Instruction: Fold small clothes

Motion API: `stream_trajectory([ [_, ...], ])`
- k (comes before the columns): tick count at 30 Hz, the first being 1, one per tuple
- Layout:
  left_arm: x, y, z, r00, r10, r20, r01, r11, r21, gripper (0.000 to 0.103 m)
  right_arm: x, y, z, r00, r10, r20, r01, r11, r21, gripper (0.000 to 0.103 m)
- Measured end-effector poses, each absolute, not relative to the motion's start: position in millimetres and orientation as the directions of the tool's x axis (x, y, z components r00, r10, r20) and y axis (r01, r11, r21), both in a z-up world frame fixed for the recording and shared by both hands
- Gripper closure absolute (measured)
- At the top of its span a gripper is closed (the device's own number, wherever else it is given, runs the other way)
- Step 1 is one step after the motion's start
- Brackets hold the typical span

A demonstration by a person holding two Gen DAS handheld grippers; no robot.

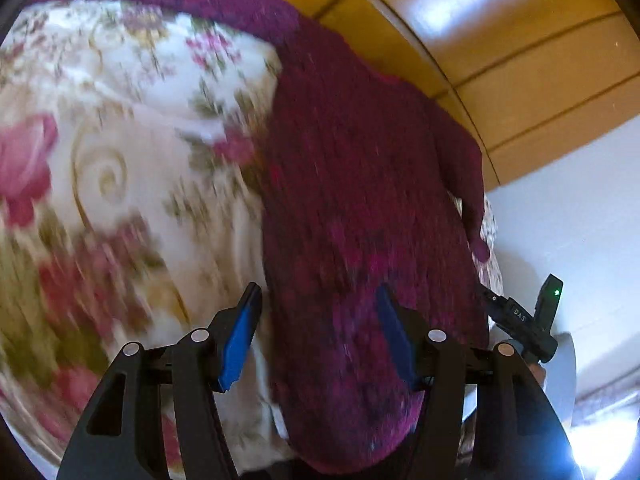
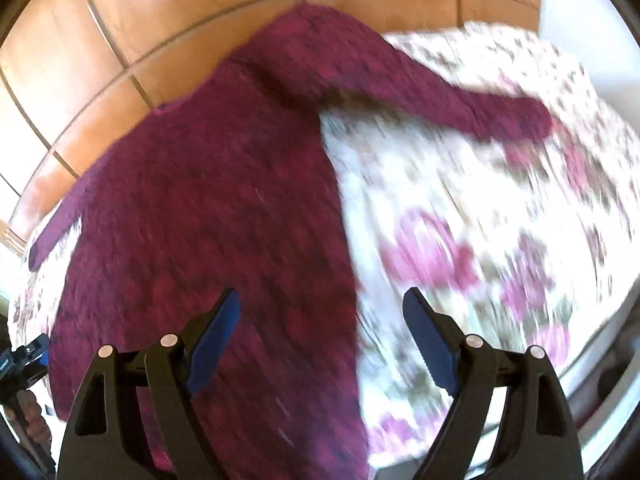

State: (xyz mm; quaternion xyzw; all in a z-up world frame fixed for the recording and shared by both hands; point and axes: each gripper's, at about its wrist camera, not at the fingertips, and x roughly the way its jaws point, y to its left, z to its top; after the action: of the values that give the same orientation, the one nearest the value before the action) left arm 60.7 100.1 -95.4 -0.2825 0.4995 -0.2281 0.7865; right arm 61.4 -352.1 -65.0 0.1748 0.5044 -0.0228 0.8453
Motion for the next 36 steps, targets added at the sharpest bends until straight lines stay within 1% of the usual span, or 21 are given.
stream_trajectory([
  [1, 54.9, 97.3, -95.9, 0.402, -0.641, -0.653, 0.074, 0.734, -0.675, 0.045, 56.7, -350.6, -69.2, 0.477, 0.153, -0.865, 0.212, 0.935, 0.283, 0.02],
  [4, 44.5, 87.5, -94.7, 0.419, -0.627, -0.657, 0.074, 0.744, -0.664, 0.046, 42.4, -335.6, -75.0, 0.471, 0.177, -0.864, 0.174, 0.942, 0.288, 0.035],
  [5, 41.6, 85.0, -94.2, 0.425, -0.617, -0.662, 0.076, 0.753, -0.653, 0.066, 40.1, -333.5, -73.6, 0.478, 0.186, -0.858, 0.155, 0.944, 0.291, 0.051],
  [6, 39.0, 81.3, -92.4, 0.426, -0.601, -0.676, 0.091, 0.772, -0.629, 0.079, 39.3, -330.0, -71.7, 0.482, 0.207, -0.851, 0.134, 0.943, 0.305, 0.068],
  [7, 36.9, 79.5, -89.9, 0.434, -0.589, -0.681, 0.101, 0.784, -0.613, 0.085, 39.8, -325.1, -68.2, 0.485, 0.206, -0.85, 0.114, 0.948, 0.296, 0.072],
  [8, 35.9, 80.0, -87.7, 0.444, -0.59, -0.674, 0.103, 0.781, -0.616, 0.088, 40.9, -320.3, -65.1, 0.486, 0.202, -0.85, 0.095, 0.955, 0.281, 0.079],
  [9, 34.2, 82.6, -82.0, 0.457, -0.595, -0.661, 0.111, 0.776, -0.621, 0.089, 41.0, -317.1, -58.5, 0.494, 0.213, -0.843, 0.076, 0.955, 0.286, 0.081],
  [13, 15.1, 92.8, -63.4, 0.492, -0.57, -0.658, 0.144, 0.799, -0.584, 0.091, 33.7, -318.1, -38.6, 0.538, 0.264, -0.8, 0.022, 0.945, 0.327, 0.082],
  [18, 20.3, 87.3, -78.8, 0.448, -0.537, -0.714, 0.106, 0.826, -0.554, 0.09, 23.1, -328.5, -66.2, 0.463, 0.275, -0.843, 0.038, 0.944, 0.329, 0.08],
  [19, 21.6, 86.9, -79.9, 0.439, -0.539, -0.718, 0.104, 0.825, -0.556, 0.087, 21.6, -333.5, -67.1, 0.465, 0.289, -0.837, 0.048, 0.935, 0.35, 0.078],
  [20, 24.5, 86.6, -78.6, 0.441, -0.531, -0.723, 0.098, 0.83, -0.55, 0.079, 19.2, -339.2, -65.6, 0.473, 0.305, -0.827, 0.061, 0.925, 0.376, 0.071],
  [21, 27.7, 88.7, -73.7, 0.455, -0.505, -0.734, 0.08, 0.844, -0.53, 0.077, 18.5, -343.9, -62.8, 0.485, 0.314, -0.816, 0.072, 0.916, 0.395, 0.061],
  [22, 30.0, 91.2, -68.8, 0.47, -0.488, -0.736, 0.075, 0.853, -0.517, 0.067, 18.6, -351.3, -58.1, 0.511, 0.312, -0.801, 0.089, 0.908, 0.41, 0.058],
  [23, 33.1, 95.1, -63.0, 0.49, -0.47, -0.734, 0.069, 0.861, -0.504, 0.059, 20.0, -361.5, -54.3, 0.537, 0.309, -0.785, 0.109, 0.898, 0.427, 0.051],
  [24, 36.7, 100.5, -57.4, 0.519, -0.444, -0.731, 0.053, 0.87, -0.491, 0.053, 22.9, -373.5, -51.9, 0.561, 0.302, -0.77, 0.142, 0.882, 0.449, 0.045],
  [25, 39.6, 105.4, -51.1, 0.546, -0.421, -0.725, 0.035, 0.875, -0.482, 0.045, 26.5, -391.6, -50.1, 0.595, 0.289, -0.75, 0.198, 0.852, 0.485, 0.044],
  [27, 48.1, 111.2, -39.7, 0.588, -0.389, -0.709, 0.015, 0.882, -0.471, 0.044, 33.5, -428.0, -51.4, 0.656, 0.266, -0.707, 0.3, 0.767, 0.567, 0.043],
  [29, 55.4, 111.3, -33.9, 0.608, -0.371, -0.702, 0.006, 0.886, -0.464, 0.042, 39.9, -473.0, -58.5, 0.715, 0.203, -0.669, 0.415, 0.647, 0.64, 0.042],
  [31, 65.8, 106.2, -31.2, 0.616, -0.37, -0.696, -0.003, 0.882, -0.472, 0.035, 49.2, -510.9, -69.6, 0.748, 0.16, -0.644, 0.486, 0.529, 0.696, 0.042],
  [34, 77.5, 90.3, -32.4, 0.609, -0.389, -0.691, 0.003, 0.873, -0.488, 0.034, 71.8, -541.7, -86.7, 0.774, 0.169, -0.61, 0.516, 0.389, 0.763, 0.043],
  [36, 86.4, 75.9, -31.2, 0.597, -0.398, -0.697, 0.024, 0.877, -0.48, 0.034, 89.7, -552.2, -94.9, 0.774, 0.16, -0.613, 0.538, 0.345, 0.769, 0.048],
])
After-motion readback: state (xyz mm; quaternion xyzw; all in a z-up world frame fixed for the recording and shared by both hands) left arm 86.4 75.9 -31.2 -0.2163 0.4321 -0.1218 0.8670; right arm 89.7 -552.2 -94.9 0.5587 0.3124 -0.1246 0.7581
